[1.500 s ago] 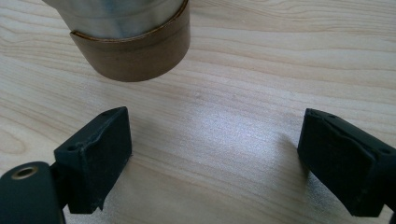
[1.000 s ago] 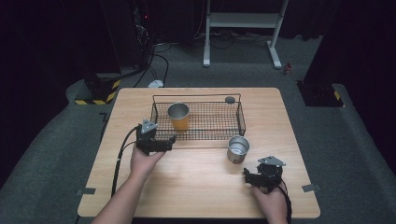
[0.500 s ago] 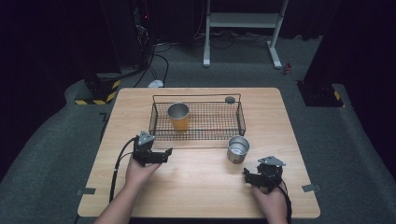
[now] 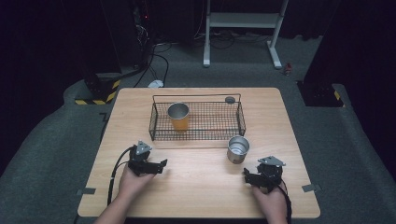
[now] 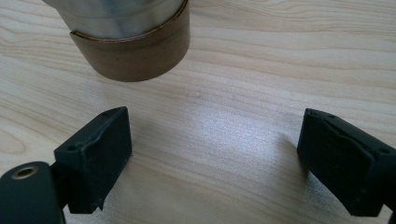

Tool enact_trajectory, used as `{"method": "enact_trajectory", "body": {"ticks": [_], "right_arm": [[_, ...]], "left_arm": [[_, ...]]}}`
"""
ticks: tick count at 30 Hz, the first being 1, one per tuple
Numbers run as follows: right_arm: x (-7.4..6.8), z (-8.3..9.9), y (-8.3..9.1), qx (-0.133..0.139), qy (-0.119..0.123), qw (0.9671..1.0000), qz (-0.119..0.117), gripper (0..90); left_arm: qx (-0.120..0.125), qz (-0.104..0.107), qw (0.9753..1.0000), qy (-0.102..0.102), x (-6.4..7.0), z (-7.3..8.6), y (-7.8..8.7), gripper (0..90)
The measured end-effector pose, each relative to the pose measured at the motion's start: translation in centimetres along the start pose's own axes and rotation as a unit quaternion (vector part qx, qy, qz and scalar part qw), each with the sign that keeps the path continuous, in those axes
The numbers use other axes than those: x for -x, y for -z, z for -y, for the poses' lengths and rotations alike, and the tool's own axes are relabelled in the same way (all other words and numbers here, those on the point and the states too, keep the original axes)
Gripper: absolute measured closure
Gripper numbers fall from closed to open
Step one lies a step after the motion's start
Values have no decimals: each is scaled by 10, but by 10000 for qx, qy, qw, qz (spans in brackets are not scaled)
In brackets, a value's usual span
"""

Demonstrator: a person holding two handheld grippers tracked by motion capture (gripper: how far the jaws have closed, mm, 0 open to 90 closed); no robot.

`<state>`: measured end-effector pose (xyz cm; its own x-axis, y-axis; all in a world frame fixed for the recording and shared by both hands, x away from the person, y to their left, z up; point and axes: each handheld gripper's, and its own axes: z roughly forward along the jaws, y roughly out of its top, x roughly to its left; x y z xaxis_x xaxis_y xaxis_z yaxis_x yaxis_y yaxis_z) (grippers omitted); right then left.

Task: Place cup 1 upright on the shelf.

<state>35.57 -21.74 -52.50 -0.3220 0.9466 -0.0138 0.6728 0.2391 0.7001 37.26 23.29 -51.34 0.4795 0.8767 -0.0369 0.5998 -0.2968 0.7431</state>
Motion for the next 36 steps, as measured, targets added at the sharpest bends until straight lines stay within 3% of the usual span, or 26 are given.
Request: {"method": "enact_trajectory", "body": {"ticks": [11,18,21,25,36], "right_arm": [[0,0,0,1,6,10000,6,101],[1,0,0,20,6,10000,-19,103],[1,1,1,24,55,10000,-47,102],[1,2,2,7,60,9999,-86,102],[1,3,3,26,96,9999,-113,113]], "left_arm": [[-375,-149,9988,-277,-5,22,7,20],[-198,-242,9992,-253,-2,29,9,26],[-185,-236,9995,-68,-1,31,9,31],[-190,-315,9993,11,0,32,10,25],[-229,-278,9994,-4,-1,30,8,3]]}}
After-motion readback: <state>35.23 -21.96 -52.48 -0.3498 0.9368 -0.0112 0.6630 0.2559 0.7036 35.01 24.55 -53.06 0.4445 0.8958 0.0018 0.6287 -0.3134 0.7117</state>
